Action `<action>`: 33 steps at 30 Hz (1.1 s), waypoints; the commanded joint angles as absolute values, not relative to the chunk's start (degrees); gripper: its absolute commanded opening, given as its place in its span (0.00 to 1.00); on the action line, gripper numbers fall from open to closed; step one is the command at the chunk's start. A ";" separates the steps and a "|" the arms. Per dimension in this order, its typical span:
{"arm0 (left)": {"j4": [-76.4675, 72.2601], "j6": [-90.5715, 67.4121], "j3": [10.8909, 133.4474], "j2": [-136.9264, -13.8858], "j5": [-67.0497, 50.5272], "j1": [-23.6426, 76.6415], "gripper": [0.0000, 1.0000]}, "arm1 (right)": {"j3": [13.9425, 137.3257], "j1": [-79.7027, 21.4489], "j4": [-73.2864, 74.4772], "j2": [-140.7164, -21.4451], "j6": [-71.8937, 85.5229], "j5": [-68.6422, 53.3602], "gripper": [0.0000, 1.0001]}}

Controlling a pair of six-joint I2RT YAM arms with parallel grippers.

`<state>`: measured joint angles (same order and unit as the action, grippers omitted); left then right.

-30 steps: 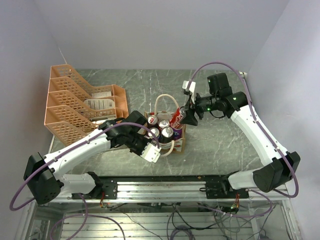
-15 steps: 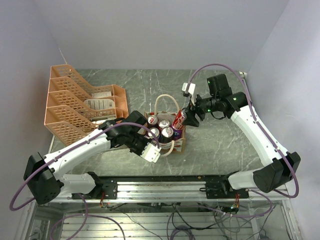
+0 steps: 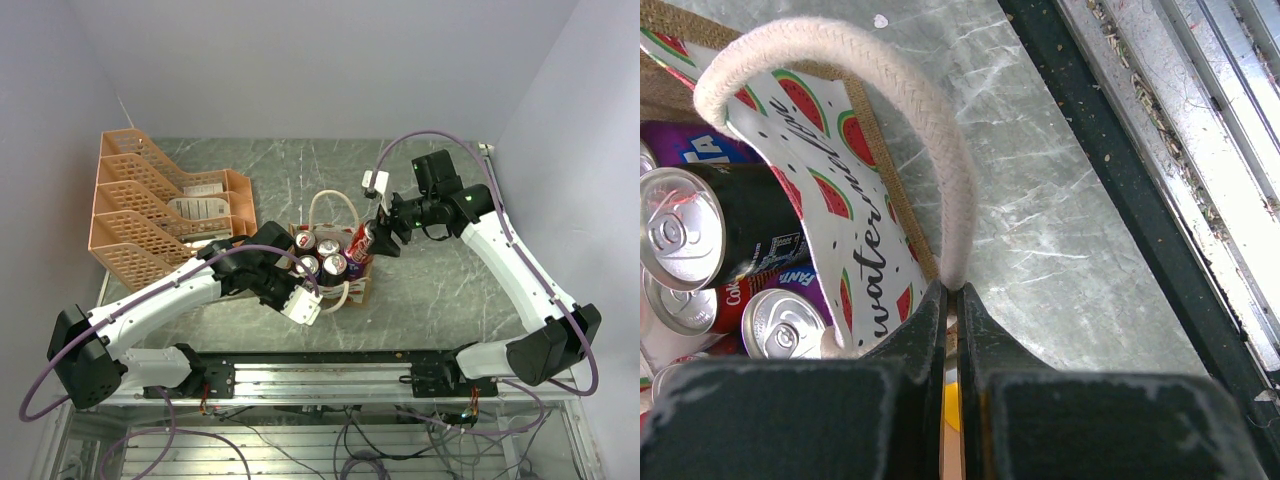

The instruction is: Place the beverage into the canvas bag

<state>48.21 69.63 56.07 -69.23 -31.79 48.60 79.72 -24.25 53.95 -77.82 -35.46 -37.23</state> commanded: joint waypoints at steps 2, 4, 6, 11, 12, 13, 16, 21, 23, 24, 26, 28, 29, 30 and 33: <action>47.76 69.56 56.95 -69.30 -33.97 49.30 0.07 | 83.19 -25.09 60.44 -78.65 -38.10 -34.07 0.00; 47.65 69.62 56.95 -69.42 -34.01 49.28 0.07 | 84.01 -25.29 62.19 -79.52 -38.62 -33.47 0.00; 47.77 69.66 57.04 -69.56 -34.01 49.25 0.07 | 84.28 -25.50 62.80 -80.20 -38.78 -33.67 0.00; 47.99 69.61 57.31 -69.70 -34.01 49.30 0.07 | 84.47 -26.57 63.44 -81.57 -38.95 -34.60 0.00; 47.92 69.65 57.30 -69.81 -34.04 49.31 0.07 | 84.81 -26.62 63.95 -81.99 -39.16 -34.96 0.00; 47.98 69.70 57.35 -69.85 -34.07 49.31 0.07 | 85.36 -26.67 64.51 -82.60 -39.34 -35.32 0.00; 48.05 69.71 57.41 -69.96 -34.00 49.30 0.07 | 87.59 -26.76 66.71 -84.73 -39.05 -35.89 0.00; 48.24 69.74 57.85 -69.96 -33.92 49.26 0.07 | 90.76 -26.72 71.25 -87.37 -39.71 -35.27 0.00; 48.32 69.73 57.81 -69.83 -33.93 49.30 0.07 | 91.27 -26.72 72.78 -88.33 -40.27 -35.52 0.00; 48.27 69.76 57.72 -69.79 -33.94 49.31 0.07 | 91.69 -26.73 73.64 -89.05 -40.77 -35.74 0.00; 48.19 69.70 57.52 -69.70 -33.93 49.28 0.07 | 92.65 -26.81 75.68 -90.67 -41.54 -36.44 0.00; 48.06 69.64 57.27 -69.48 -33.84 49.28 0.07 | 93.71 -26.89 77.23 -91.52 -42.22 -37.26 0.00; 47.94 69.55 57.08 -69.37 -33.84 49.25 0.07 | 93.96 -26.96 77.55 -91.71 -42.29 -37.46 0.00; 47.91 69.52 56.93 -69.23 -33.70 49.22 0.07 | 94.04 -27.02 77.49 -91.64 -42.22 -37.52 0.00; 47.74 69.44 56.78 -69.09 -33.59 49.30 0.07 | 94.40 -27.32 77.36 -91.41 -42.00 -37.71 0.00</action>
<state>48.21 69.63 56.10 -69.49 -31.79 48.60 92.20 -26.68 73.36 -91.88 -41.56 -35.31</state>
